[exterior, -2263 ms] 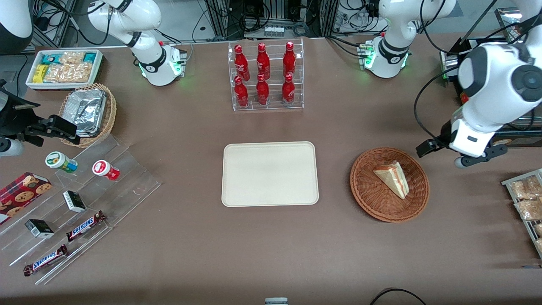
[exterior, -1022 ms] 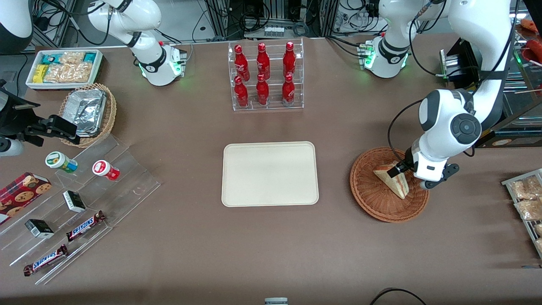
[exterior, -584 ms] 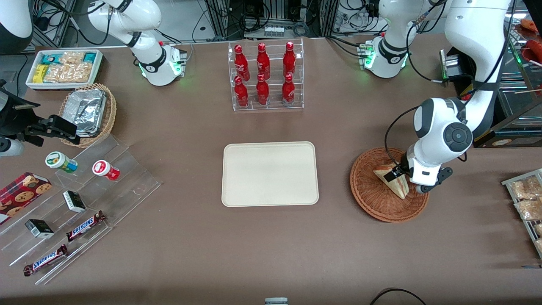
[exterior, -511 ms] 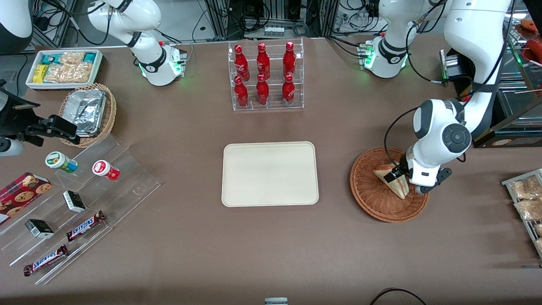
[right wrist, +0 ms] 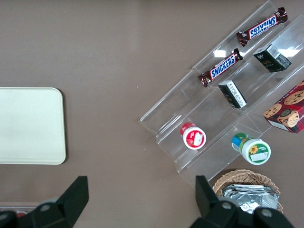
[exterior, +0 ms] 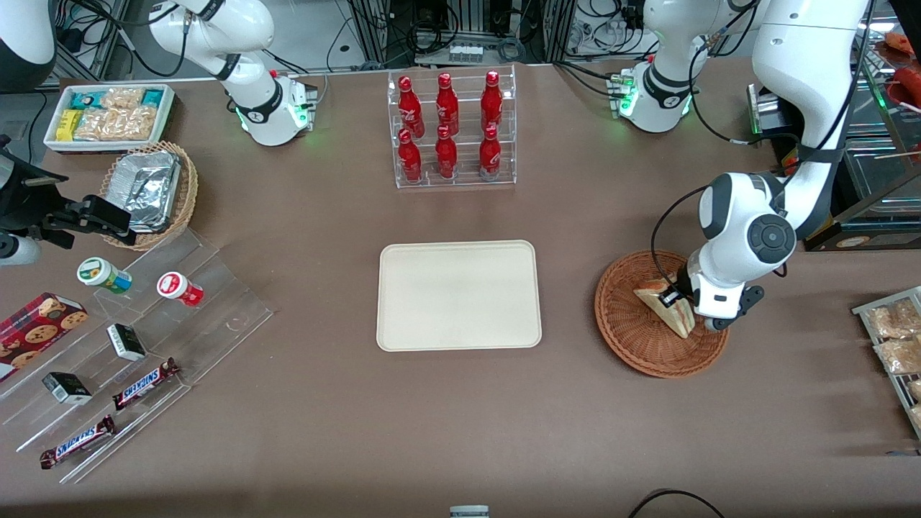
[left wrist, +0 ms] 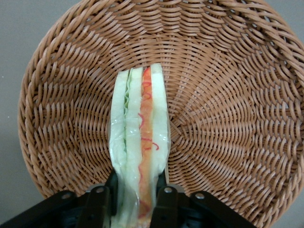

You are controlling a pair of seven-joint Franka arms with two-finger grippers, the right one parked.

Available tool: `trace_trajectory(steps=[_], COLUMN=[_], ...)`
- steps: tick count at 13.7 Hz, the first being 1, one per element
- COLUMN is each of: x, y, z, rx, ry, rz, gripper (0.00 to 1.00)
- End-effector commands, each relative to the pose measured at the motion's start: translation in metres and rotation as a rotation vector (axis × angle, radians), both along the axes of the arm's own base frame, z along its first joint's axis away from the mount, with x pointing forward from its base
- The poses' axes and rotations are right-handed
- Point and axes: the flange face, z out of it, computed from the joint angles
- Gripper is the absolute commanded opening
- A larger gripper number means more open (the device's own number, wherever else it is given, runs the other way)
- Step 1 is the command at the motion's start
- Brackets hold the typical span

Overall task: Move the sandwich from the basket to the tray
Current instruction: 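Lower the open left gripper onto the wrapped sandwich and close it, then lift the sandwich out of the basket and carry it over the tray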

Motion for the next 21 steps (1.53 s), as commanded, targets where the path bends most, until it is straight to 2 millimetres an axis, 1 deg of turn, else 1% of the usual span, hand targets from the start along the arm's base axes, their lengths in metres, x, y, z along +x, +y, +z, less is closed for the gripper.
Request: trace_trajectory(steps=[1, 3, 5, 8, 9, 11, 13, 17, 20, 21], x=[0.0, 0.001, 0.007, 0.015, 0.018, 0.02, 0.016, 0.005, -0.01, -0.015], y=[0.0, -0.002, -0.004, -0.004, -0.01, -0.028, -0.053, -0.138, -0.197, -0.213], z=[0.01, 0.017, 0.028, 0.051, 0.059, 0.073, 0.086, 0.102, 0.102, 0.101], rx=[0.005, 0.006, 0.009, 0.054, 0.066, 0.073, 0.073, 0.065, 0.056, 0.053], ry=[-0.02, -0.018, -0.006, 0.036, 0.049, 0.063, 0.061, 0.018, 0.0, -0.003], rz=[0.004, -0.002, -0.007, -0.047, -0.067, -0.132, -0.2, -0.341, -0.438, -0.465], gripper=[0.0, 0.0, 0.0, 0.0, 0.0, 0.0, 0.0, 0.0, 0.0, 0.0])
